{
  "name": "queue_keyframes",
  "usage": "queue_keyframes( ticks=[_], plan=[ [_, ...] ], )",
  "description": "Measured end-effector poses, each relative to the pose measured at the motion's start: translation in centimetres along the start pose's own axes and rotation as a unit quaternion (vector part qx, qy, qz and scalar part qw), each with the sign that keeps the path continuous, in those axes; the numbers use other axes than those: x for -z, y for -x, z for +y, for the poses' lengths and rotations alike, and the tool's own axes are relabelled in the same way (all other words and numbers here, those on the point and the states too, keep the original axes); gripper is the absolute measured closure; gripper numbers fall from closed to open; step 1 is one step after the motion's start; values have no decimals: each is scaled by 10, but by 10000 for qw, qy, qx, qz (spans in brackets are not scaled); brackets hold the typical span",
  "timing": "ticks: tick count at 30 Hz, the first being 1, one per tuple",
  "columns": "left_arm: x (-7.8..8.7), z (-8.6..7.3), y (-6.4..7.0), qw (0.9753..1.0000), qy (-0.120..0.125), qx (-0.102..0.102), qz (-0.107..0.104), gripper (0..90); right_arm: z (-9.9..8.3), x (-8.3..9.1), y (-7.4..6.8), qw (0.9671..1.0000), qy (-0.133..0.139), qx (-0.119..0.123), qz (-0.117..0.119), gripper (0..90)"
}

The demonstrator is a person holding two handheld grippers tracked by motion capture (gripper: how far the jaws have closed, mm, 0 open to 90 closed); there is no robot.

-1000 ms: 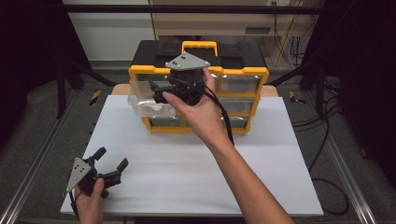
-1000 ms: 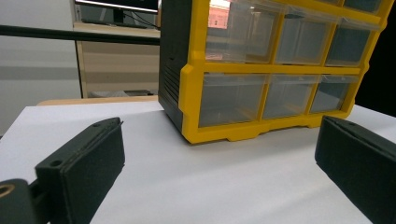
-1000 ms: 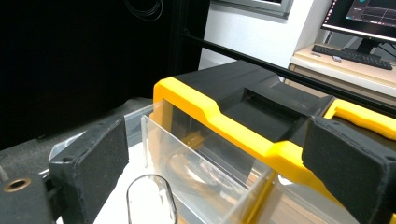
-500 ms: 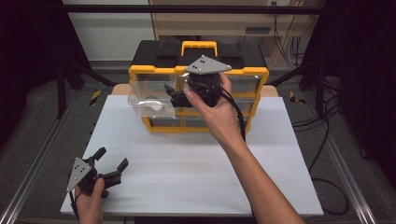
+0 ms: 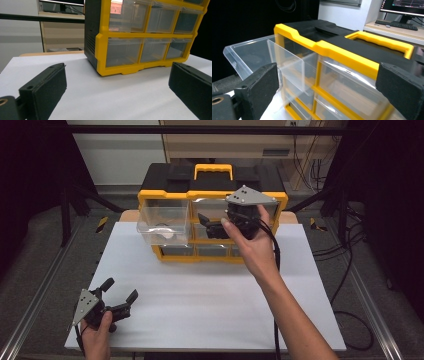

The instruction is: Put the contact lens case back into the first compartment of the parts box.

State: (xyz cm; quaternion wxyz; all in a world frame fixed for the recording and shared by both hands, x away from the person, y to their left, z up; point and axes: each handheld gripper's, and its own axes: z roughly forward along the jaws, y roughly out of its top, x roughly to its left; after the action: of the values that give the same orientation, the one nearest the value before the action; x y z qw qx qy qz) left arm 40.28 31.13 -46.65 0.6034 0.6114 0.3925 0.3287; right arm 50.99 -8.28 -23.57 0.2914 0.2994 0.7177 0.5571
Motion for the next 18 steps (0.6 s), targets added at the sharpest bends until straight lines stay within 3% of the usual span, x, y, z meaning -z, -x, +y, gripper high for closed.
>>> queue_keyframes(
  ticks=[18],
  plan=[
    [-1,-1,2,10000,-48,-58,-8,12,-37,45,34,9994,166,-298,-97,34]
  ],
)
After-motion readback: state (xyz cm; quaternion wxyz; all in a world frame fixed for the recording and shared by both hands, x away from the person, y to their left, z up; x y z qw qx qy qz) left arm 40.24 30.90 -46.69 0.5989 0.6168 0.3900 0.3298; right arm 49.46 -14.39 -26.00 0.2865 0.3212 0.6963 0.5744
